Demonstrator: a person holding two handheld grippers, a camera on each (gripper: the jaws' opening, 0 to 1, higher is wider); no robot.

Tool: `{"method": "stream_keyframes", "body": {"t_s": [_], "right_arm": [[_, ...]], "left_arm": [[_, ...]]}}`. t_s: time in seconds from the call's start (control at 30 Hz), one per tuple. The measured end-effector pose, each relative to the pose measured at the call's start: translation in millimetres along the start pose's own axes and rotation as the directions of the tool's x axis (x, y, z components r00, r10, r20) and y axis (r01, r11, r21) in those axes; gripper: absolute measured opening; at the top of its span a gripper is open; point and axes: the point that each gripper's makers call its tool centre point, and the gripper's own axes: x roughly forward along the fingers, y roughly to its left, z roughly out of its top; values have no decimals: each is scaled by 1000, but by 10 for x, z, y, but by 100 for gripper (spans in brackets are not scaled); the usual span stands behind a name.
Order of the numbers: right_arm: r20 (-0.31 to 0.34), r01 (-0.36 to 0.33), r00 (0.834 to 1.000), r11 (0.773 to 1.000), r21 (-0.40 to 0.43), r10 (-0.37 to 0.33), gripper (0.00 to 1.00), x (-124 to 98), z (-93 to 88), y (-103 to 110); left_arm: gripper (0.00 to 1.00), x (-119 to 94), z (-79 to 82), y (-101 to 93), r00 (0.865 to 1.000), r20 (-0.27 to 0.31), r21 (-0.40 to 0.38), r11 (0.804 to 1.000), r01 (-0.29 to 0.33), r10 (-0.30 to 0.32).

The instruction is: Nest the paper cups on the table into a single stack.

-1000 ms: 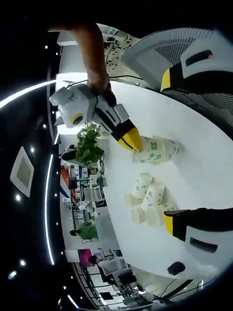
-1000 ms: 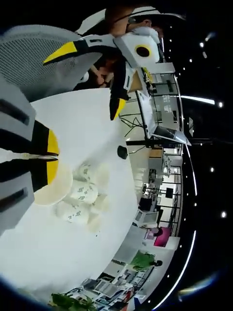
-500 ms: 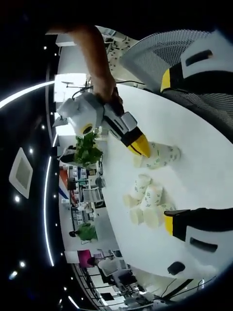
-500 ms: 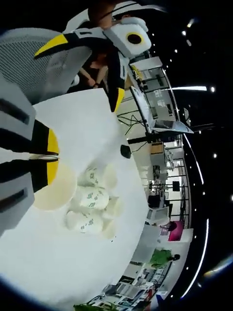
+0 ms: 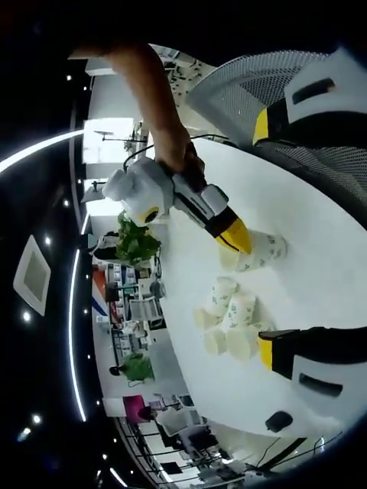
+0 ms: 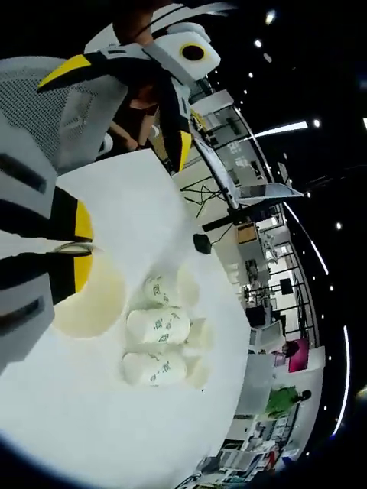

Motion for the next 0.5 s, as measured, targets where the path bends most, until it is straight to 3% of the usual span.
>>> {"method": "stream_keyframes", "body": {"t_s": [0.5], "right_arm": [[-67, 3, 998, 1000, -30, -5, 4, 151, -154, 10]], "left_arm": [[97, -24, -54, 48, 1000, -9, -2, 1000, -12, 12]]}}
